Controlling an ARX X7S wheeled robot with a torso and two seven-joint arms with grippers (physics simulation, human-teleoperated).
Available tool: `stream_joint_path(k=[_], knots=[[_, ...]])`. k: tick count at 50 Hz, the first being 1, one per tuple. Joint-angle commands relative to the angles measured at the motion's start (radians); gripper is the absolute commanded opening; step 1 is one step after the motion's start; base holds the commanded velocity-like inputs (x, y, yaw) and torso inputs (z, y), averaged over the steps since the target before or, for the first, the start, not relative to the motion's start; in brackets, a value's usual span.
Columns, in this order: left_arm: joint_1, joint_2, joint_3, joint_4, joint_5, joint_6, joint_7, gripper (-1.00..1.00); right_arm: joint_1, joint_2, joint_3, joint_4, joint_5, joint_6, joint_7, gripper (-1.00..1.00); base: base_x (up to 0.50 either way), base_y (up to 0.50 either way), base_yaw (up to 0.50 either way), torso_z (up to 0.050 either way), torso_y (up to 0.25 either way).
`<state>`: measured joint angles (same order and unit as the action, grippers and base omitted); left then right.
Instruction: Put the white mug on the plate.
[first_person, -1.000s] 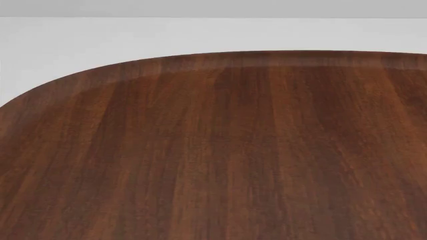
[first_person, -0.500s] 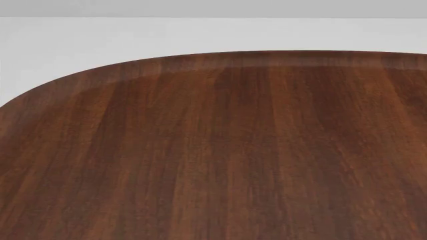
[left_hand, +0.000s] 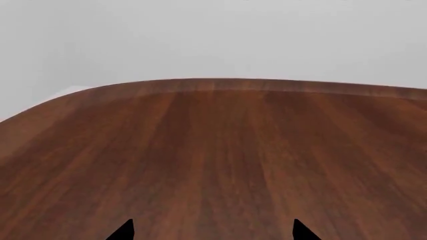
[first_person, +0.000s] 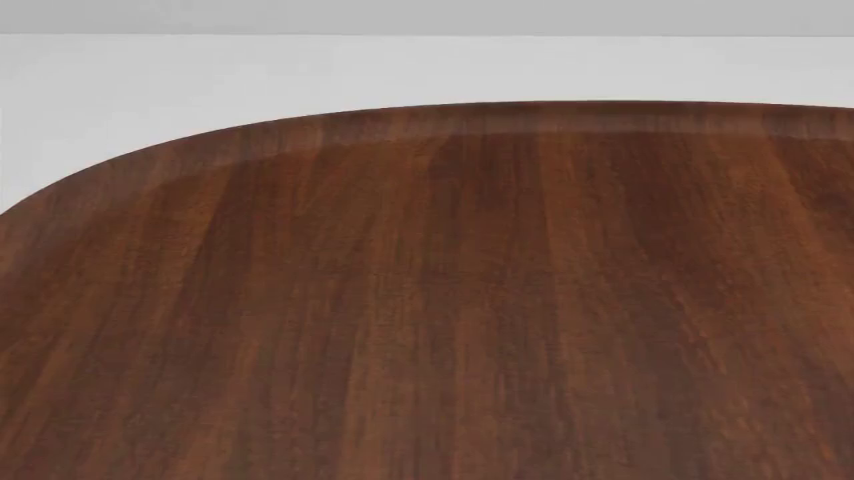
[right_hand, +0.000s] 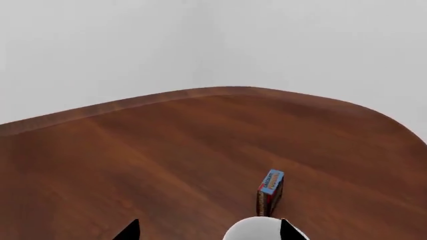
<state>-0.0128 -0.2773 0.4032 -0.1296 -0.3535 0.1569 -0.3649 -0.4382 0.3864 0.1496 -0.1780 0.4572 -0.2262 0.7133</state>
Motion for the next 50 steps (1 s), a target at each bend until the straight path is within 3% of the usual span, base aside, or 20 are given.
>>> stream_joint_path(k=[1,14,38,50], knots=[[0.001,-0.005,0.002,0.013,-0.001,-0.003,-0.006,1.0,-0.047,0.037,0.008,-0.169,-0.018,0.057,0.052,1.0,0.0,0.0,0.0,0.0,0.0],[0.005,-0.034,-0.007,0.089,0.003,-0.038,-0.04,1.0,-0.06,0.093,0.003,-0.327,-0.036,0.141,0.084,1.0,0.0,0.0,0.0,0.0,0.0],[-0.014,-0.212,-0.019,0.698,0.02,-0.431,-0.212,1.0,-0.107,0.186,0.054,-0.552,-0.007,0.227,0.101,1.0,0.0,0.0,0.0,0.0,0.0],[-0.042,-0.241,-0.01,0.821,0.016,-0.529,-0.237,1.0,-0.128,0.211,0.076,-0.612,0.009,0.248,0.101,1.0,0.0,0.0,0.0,0.0,0.0]])
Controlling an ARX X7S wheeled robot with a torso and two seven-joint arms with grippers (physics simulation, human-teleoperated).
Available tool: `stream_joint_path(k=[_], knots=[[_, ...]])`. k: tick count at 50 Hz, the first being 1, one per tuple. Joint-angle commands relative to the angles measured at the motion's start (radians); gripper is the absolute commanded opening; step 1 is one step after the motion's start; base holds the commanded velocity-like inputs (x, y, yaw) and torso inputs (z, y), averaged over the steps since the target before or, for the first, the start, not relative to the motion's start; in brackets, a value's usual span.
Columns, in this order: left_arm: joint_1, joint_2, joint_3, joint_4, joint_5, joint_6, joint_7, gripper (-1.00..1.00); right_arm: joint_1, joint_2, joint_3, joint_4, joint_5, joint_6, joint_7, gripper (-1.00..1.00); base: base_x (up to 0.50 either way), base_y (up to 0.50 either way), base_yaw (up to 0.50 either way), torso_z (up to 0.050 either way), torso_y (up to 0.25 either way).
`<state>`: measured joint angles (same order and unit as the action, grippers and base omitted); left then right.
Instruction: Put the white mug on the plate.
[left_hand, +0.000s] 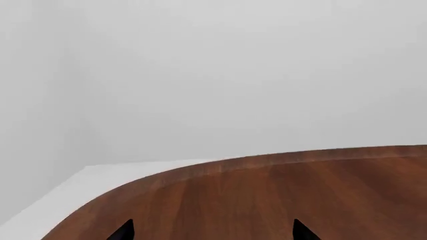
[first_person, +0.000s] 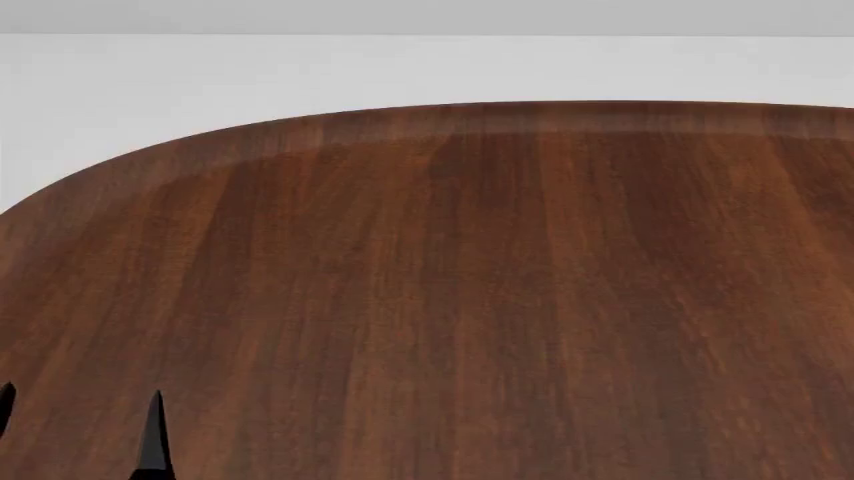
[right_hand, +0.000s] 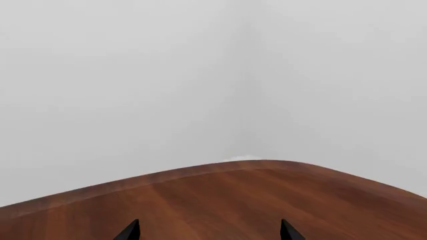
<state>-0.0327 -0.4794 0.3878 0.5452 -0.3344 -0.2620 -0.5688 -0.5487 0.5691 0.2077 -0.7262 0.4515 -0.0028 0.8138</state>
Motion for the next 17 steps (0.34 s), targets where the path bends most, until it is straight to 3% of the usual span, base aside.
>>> stream_joint_path(k=[1,17], knots=[[-0.022,-0.039,0.004,0.151,-0.006,-0.112,-0.033,1.0,-0.018,0.028,0.019,-0.066,0.018,0.023,-0.001,1.0,0.0,0.0,0.0,0.0,0.0],[-0.044,-0.065,0.01,0.247,-0.016,-0.174,-0.043,1.0,-0.024,0.07,0.043,-0.137,0.034,0.068,0.007,1.0,0.0,0.0,0.0,0.0,0.0]])
